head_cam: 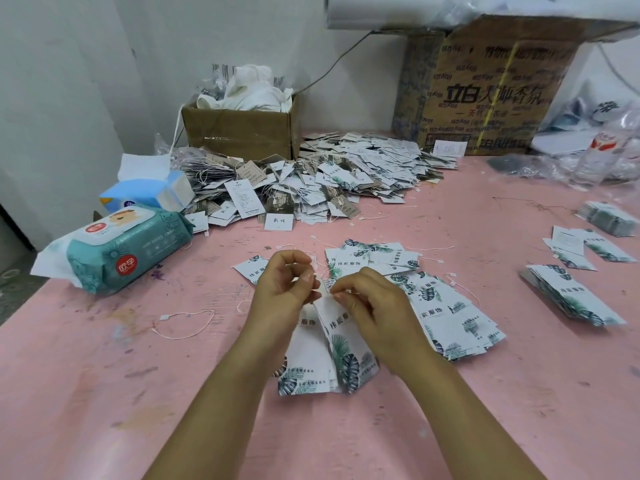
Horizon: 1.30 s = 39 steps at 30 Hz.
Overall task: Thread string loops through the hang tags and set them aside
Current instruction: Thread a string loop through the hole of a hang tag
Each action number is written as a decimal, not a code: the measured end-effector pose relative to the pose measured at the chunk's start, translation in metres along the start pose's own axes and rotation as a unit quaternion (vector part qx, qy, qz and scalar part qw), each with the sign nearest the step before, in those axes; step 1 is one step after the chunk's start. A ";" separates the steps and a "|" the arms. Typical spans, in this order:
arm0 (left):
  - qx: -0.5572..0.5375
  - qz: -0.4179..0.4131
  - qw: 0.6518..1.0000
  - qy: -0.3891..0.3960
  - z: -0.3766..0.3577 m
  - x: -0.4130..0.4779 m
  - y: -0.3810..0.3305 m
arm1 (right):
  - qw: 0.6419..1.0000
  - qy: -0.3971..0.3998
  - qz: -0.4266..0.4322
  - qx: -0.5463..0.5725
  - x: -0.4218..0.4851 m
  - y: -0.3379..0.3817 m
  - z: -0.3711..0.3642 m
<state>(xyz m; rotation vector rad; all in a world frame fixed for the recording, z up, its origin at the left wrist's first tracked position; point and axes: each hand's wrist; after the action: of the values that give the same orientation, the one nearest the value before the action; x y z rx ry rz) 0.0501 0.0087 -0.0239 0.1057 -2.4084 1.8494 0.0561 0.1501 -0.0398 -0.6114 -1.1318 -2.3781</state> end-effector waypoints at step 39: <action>0.155 -0.055 0.986 0.010 0.002 0.000 0.007 | 0.964 0.033 -0.182 0.194 0.002 0.005 0.004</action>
<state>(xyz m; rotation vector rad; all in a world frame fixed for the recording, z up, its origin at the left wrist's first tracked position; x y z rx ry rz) 0.0491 0.0085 -0.0312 0.2381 -2.0389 2.1442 0.0576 0.1502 -0.0332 -0.1990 -1.7424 -2.3366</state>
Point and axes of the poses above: each hand's wrist, its own x-axis towards the middle knuckle, its own z-axis out of the back of the hand, y = z × x, and after that the axes turned 1 degree about -x, right-handed
